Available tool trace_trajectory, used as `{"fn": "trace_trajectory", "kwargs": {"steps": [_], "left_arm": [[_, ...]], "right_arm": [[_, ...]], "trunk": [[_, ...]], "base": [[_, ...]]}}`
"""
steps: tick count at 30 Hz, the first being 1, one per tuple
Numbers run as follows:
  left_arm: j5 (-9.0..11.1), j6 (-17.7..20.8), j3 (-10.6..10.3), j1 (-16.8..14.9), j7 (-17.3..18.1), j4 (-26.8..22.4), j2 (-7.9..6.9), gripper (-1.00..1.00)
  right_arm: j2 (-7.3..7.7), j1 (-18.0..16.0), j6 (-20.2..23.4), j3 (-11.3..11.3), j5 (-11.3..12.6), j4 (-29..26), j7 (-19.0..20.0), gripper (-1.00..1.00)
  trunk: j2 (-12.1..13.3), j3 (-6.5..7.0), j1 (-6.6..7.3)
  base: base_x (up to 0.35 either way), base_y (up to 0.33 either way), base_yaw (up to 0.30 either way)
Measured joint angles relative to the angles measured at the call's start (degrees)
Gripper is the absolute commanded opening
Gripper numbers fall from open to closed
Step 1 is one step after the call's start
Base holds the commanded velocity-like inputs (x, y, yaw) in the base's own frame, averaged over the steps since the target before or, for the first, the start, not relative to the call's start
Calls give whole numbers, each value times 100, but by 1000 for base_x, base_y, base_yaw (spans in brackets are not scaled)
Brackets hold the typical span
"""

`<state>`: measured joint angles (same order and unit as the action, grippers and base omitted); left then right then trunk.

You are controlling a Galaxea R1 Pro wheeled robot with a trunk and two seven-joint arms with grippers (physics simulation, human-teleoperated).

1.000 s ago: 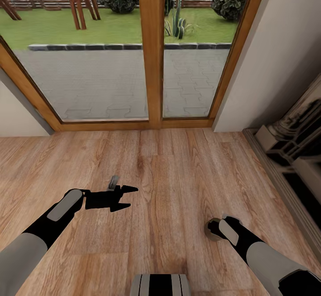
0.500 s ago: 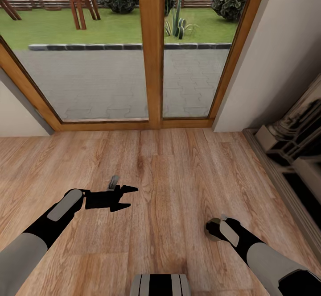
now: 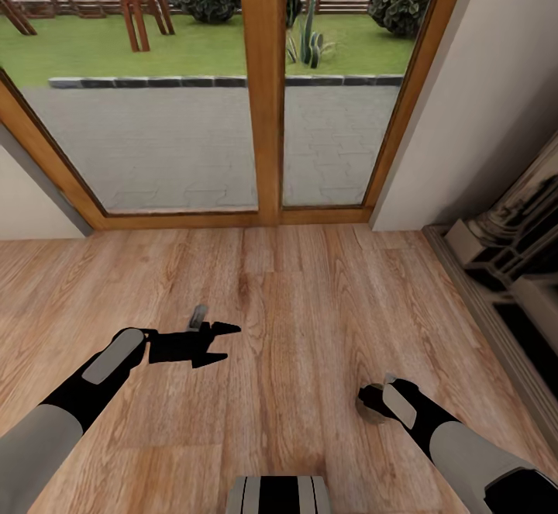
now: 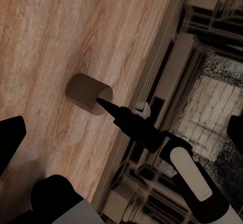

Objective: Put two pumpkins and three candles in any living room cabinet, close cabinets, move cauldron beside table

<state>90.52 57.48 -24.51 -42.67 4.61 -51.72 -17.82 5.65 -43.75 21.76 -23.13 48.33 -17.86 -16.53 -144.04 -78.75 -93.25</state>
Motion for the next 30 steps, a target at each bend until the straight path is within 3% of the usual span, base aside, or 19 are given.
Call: {"fn": "trace_trajectory", "kwargs": {"steps": [7,27,30], "left_arm": [[0,0,-93,0,0,-38,-3,100],[0,0,-100,0,0,-41,-6,100],[0,0,-100,0,0,-41,-6,100]], "right_arm": [[0,0,0,1,0,0,-1,100],[0,0,0,1,0,0,0,100],[0,0,0,0,1,0,0,100]], "trunk": [[0,0,1],[0,0,0],[-4,-66,-8]], "base": [[141,-66,0],[6,-16,0],[0,0,0]]}}
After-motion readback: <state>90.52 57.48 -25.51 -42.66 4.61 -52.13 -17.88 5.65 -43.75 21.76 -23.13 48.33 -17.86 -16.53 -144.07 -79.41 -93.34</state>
